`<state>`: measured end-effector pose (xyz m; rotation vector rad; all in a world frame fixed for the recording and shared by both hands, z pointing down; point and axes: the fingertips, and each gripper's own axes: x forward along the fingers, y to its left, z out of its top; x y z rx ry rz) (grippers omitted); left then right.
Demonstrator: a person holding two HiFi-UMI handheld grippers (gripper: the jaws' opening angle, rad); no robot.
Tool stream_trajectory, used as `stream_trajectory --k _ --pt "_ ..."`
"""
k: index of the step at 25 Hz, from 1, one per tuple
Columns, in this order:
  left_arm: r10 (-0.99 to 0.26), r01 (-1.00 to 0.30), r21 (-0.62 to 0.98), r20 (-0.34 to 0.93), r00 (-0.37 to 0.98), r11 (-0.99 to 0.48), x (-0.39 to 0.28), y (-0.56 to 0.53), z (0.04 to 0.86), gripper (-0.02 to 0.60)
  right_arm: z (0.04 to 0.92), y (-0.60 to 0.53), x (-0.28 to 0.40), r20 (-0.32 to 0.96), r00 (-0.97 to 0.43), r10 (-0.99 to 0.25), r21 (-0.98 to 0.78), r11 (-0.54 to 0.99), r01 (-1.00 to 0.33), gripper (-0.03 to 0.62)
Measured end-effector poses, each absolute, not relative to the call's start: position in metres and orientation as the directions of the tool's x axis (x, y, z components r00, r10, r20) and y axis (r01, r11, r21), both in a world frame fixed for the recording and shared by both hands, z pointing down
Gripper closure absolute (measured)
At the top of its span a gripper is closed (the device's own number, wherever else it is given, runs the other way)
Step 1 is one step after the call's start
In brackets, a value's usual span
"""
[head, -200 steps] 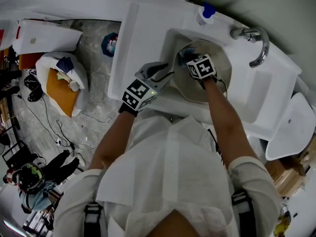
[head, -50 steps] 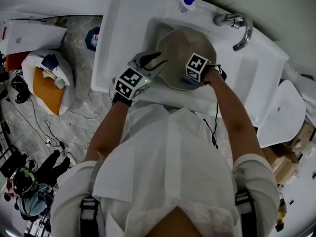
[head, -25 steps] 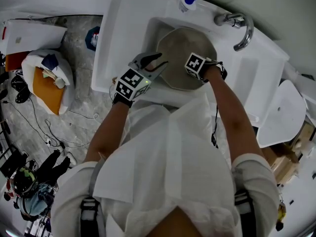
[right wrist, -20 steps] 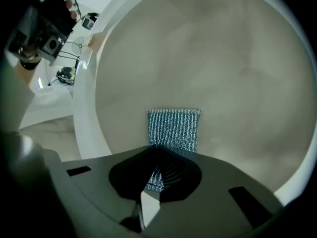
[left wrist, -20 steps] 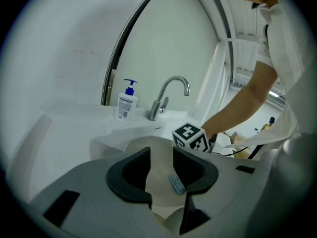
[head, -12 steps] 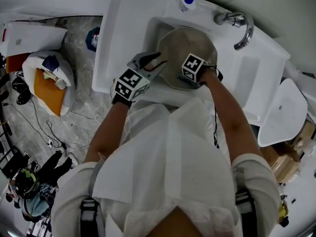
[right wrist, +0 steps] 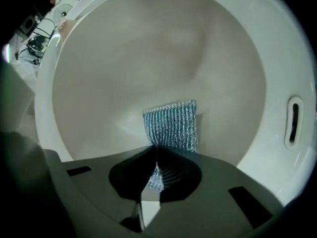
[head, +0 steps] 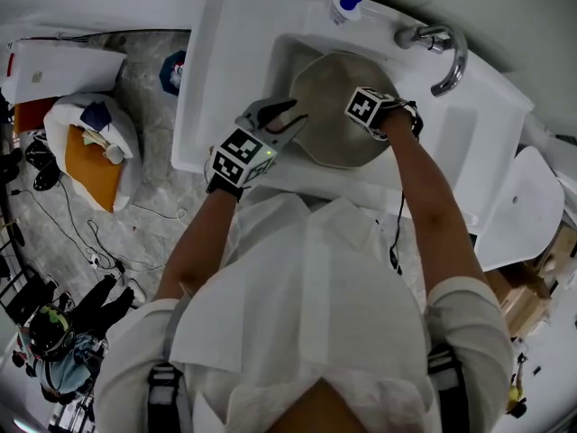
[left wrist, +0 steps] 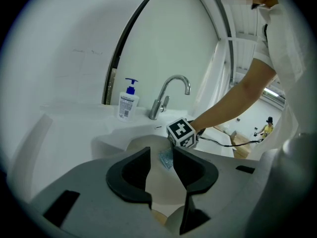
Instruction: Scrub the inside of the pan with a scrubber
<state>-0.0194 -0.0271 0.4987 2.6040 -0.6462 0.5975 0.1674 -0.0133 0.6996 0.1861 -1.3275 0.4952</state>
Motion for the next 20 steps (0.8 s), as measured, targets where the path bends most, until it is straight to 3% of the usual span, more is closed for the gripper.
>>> stream_trajectory --k 12,20 --pt "-0.336 -0.514 0.279 0.499 0.799 -0.811 -0.022 -0.034 0.504 0.431 0.701 -0.093 0.140 0.999 -0.045 0.019 -0.045 0.697 -0.716 0.579" --pt "-0.329 -0.507 0.289 0.489 0.808 -0.812 -0.019 -0.049 0.504 0.431 0.697 -0.079 0.159 0.997 -0.024 0.075 -0.060 0.536 -0.842 0.579"
